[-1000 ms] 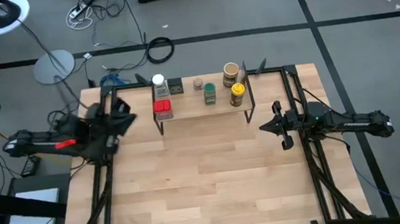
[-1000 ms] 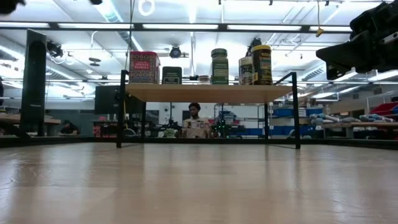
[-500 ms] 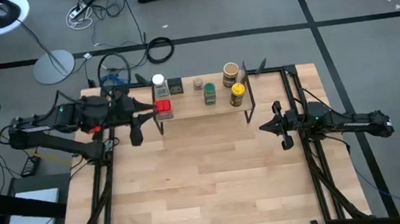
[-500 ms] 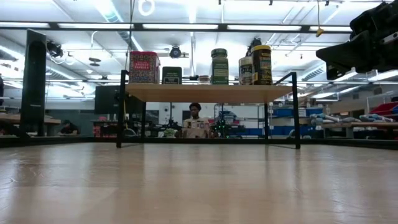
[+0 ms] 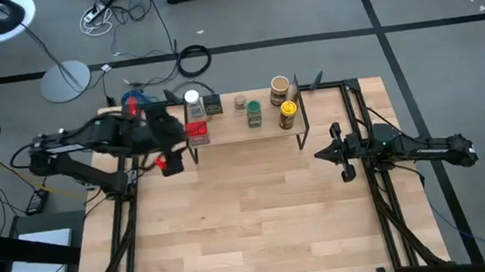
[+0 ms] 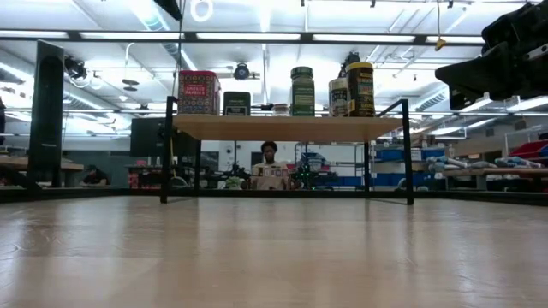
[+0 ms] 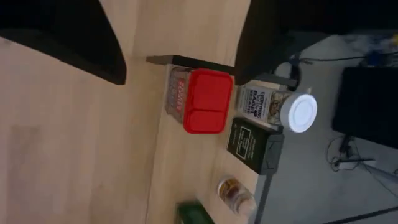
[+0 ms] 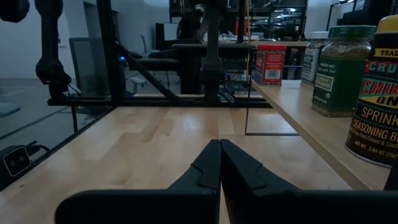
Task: Shelf spices
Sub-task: Remove the red seasoning can from the shelf
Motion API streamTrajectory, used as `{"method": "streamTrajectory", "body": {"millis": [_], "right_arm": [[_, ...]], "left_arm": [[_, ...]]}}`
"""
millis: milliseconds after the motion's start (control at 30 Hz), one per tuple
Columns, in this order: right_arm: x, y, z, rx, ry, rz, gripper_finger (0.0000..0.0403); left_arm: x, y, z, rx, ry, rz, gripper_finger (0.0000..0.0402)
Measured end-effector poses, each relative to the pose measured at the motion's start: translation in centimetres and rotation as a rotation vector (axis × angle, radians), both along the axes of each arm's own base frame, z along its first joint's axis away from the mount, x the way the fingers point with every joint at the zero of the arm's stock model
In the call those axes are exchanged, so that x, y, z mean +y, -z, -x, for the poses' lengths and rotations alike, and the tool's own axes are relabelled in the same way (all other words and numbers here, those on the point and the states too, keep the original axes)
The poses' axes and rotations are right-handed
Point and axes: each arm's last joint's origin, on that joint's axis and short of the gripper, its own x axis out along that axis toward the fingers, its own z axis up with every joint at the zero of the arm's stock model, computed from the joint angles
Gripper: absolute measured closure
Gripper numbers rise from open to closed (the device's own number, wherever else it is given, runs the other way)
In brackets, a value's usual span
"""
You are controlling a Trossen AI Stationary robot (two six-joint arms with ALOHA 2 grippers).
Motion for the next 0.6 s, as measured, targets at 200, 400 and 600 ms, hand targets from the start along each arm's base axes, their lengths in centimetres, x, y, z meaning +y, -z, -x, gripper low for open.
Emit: {"method": "streamTrajectory", "body": {"millis": [200, 400, 600], "right_arm": [[0.0, 0.0, 0.0, 0.0, 0.0, 0.0, 0.0394], [0.0, 0.0, 0.0, 0.0, 0.0, 0.0, 0.0394], [0.0, 0.0, 0.0, 0.0, 0.0, 0.0, 0.0394]], "left_arm": [[0.9, 2.0, -2.9, 0.113, -0.039, -0.045, 0.0048], [2.0, 2.9, -4.1, 0.167, -0.069, -0.047, 0.0042], [3.1, 3.2, -4.1, 0.181, -0.084, 0.022, 0.0041]]}}
